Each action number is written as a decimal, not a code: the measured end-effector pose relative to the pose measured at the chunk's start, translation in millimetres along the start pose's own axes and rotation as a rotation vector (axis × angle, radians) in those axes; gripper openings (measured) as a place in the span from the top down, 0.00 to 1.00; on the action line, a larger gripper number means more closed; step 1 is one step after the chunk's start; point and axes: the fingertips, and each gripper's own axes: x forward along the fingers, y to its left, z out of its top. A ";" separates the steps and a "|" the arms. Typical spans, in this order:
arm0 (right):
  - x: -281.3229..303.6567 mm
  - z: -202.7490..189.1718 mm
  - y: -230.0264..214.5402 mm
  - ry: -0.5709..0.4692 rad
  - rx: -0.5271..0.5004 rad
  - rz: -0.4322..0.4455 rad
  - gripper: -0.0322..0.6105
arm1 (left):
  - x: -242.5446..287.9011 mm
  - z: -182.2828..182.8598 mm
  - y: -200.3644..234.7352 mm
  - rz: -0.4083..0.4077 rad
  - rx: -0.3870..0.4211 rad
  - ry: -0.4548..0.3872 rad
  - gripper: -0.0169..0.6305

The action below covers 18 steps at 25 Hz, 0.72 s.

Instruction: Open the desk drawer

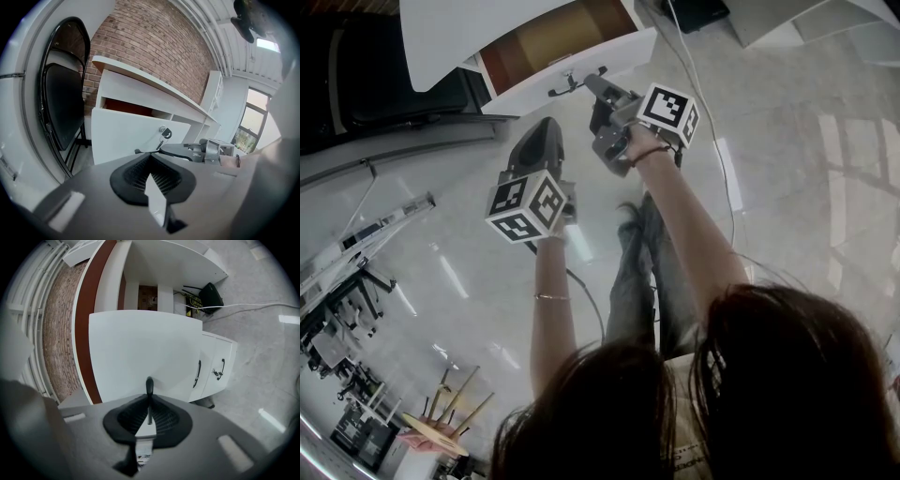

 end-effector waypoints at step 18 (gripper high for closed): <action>-2.5 -0.1 1.6 -0.015 0.012 0.004 0.91 | 5.0 4.2 -2.1 0.002 -0.009 0.002 0.98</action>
